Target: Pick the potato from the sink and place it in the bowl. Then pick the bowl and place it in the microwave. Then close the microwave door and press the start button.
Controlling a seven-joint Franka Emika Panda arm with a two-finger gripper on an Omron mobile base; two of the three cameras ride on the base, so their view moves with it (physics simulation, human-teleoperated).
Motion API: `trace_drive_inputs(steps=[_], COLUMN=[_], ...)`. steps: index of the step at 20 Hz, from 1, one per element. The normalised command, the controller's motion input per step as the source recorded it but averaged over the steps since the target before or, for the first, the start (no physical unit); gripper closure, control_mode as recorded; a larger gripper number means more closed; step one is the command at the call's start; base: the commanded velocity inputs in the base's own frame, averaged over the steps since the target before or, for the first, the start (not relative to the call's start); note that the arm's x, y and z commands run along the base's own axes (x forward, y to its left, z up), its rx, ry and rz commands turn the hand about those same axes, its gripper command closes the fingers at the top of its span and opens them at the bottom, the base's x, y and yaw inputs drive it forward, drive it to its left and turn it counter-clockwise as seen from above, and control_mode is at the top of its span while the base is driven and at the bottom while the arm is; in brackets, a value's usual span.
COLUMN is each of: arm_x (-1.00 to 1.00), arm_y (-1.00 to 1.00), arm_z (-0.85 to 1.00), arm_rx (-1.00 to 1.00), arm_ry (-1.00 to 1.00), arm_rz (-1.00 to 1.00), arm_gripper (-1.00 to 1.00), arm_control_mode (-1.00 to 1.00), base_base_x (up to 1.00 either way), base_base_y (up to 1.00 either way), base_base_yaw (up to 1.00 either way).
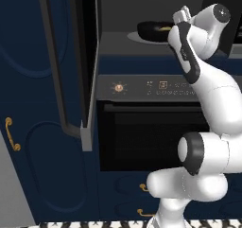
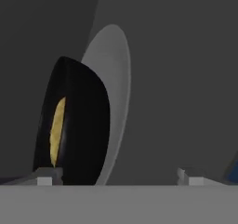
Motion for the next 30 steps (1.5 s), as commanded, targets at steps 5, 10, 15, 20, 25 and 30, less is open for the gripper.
trace_drive_inputs(steps=[5,10,15,20,25,30], arm_x=[-0.58,-0.39,-0.4,-0.36,-0.25,-0.28], arm_y=[0.0,0.09,0.3,0.23,0.13,0.19], arm_z=[0.0,0.0,-0.03,-0.31,-0.44,-0.44], arm_rx=[-0.01,-0.05,-0.12,-0.15,-0.19,-0.24], arm_ry=[-0.15,-0.09,-0.05,-0.02,-0.02,-0.05], arm_rz=[0.0,0.0,-0.07,-0.07,-0.07,-0.11], arm_gripper=[-1.0,-1.0,-1.0,-1.0,-1.0,-1.0], arm_control_mode=[-1.0,-1.0,-1.0,-1.0,-1.0,-1.0], base_base_x=[0.0,0.0,0.0,0.0,0.0,0.0], base_base_y=[0.0,0.0,0.0,0.0,0.0,0.0], base_base_yaw=[0.0,0.0,0.0,0.0,0.0,0.0])
